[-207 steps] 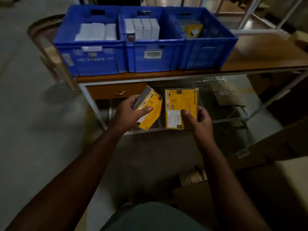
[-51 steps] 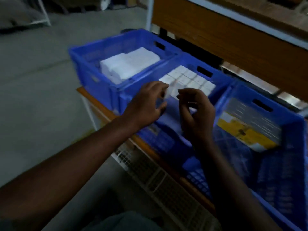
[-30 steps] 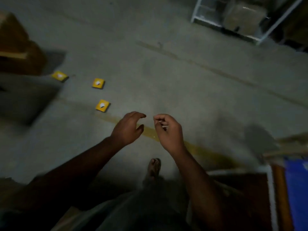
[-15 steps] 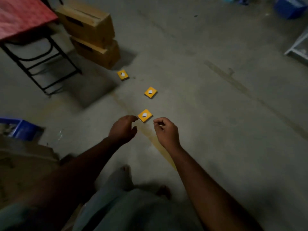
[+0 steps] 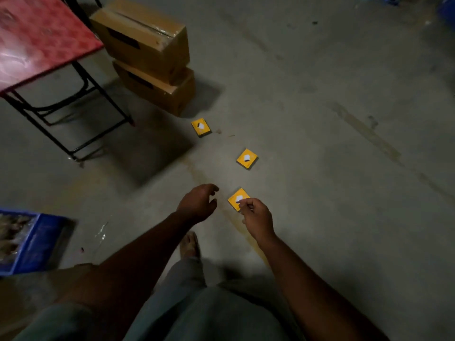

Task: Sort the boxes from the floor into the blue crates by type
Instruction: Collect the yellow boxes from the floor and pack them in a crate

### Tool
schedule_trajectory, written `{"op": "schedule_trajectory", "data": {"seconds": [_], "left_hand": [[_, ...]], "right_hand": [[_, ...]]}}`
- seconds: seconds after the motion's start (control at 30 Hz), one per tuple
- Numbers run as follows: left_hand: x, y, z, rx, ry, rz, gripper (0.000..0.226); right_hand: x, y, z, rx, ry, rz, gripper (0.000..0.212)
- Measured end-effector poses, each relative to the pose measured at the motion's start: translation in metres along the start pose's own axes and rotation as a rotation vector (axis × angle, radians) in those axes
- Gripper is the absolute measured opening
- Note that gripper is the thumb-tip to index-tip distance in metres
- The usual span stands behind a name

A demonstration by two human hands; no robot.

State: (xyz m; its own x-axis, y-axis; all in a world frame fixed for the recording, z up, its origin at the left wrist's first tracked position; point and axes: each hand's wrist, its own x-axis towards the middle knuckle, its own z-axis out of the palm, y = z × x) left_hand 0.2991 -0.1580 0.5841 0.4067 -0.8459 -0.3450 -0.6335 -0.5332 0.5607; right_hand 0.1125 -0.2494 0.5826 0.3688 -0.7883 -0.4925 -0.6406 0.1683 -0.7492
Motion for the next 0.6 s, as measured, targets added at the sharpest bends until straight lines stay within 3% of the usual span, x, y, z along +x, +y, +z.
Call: {"op": "schedule_trajectory", "data": {"seconds": [0.13,0.3,0.47,0.6], "left_hand": [[0.07,-0.02,-0.033,0.009,-0.057,-0.011,0.037],[0.177,0.0,-0.04,0.062,-0.167,0.057,0.036],[0.284,0.026,-0.002,0.106,-0.263,0.11,0.033],[0.361,0.007,0.057,0.176,-0.382,0.133,0.031]], "right_hand": [[0.048,-0.03,0.012,0.084,0.073,0.119,0.01],[0.124,-0.032,0.0,0.128,0.164,0.252,0.015],[0.228,-0.012,-0.003,0.234,0.247,0.405,0.017],[0.318,0.04,0.023,0.274,0.22,0.567,0.022]]}}
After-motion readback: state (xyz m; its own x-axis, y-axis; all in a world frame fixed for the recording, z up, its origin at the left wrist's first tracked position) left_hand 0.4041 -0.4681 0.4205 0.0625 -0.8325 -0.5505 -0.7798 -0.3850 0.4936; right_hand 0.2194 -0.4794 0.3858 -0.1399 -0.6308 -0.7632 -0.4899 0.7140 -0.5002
